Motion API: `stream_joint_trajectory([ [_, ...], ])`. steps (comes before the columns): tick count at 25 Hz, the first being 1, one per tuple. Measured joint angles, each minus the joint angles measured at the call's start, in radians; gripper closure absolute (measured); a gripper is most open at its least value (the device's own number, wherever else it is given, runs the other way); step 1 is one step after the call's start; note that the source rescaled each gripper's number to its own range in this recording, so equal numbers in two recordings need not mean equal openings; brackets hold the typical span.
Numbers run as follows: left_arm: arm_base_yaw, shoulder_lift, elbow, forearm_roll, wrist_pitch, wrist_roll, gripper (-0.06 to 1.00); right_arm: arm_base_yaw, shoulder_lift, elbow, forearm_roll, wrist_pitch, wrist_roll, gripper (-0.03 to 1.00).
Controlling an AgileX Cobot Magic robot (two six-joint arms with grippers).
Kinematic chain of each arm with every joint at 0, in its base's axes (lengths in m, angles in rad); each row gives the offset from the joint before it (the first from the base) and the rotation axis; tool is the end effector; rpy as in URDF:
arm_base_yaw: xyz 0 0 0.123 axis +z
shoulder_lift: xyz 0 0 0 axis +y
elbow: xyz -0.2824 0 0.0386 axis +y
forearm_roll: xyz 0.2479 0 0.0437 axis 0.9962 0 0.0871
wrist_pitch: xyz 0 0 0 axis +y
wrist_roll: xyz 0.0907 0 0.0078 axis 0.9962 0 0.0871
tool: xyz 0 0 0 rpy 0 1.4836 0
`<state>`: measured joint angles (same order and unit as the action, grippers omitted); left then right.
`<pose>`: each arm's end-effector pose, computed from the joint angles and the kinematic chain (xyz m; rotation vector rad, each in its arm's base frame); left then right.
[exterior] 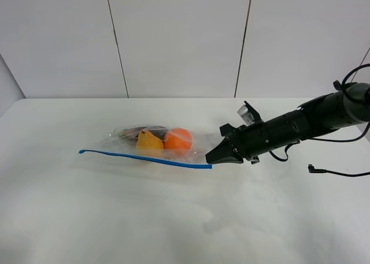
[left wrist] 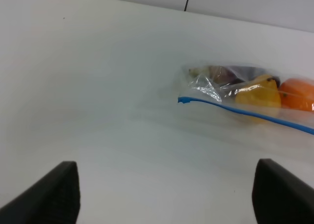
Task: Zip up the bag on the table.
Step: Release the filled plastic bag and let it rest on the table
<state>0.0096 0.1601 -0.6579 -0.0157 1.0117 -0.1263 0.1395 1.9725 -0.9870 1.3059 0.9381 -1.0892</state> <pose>0.0071 -0.0011 0.3251 -0.1355 1.9940 -0.0937 0.3246 0.1172 0.1313 -0.3234 2.6088 1.2887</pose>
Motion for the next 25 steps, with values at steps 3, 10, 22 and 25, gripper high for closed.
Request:
stream_joint_trajectory([
  [3,0.000,-0.066,0.016,-0.001,0.023,0.018,0.06,0.000,0.000,0.000,-0.001,-0.001,0.000,0.97],
  [10,0.000,-0.160,0.070,-0.001,0.047,0.071,0.06,0.000,0.000,0.000,-0.002,-0.008,0.000,0.97],
  [22,0.000,-0.163,0.162,-0.020,0.048,0.095,0.06,0.000,0.000,0.000,-0.007,-0.011,0.000,0.97],
  [25,0.000,-0.163,0.168,-0.021,0.050,0.095,0.06,0.000,0.000,0.000,-0.008,-0.011,0.000,0.97],
])
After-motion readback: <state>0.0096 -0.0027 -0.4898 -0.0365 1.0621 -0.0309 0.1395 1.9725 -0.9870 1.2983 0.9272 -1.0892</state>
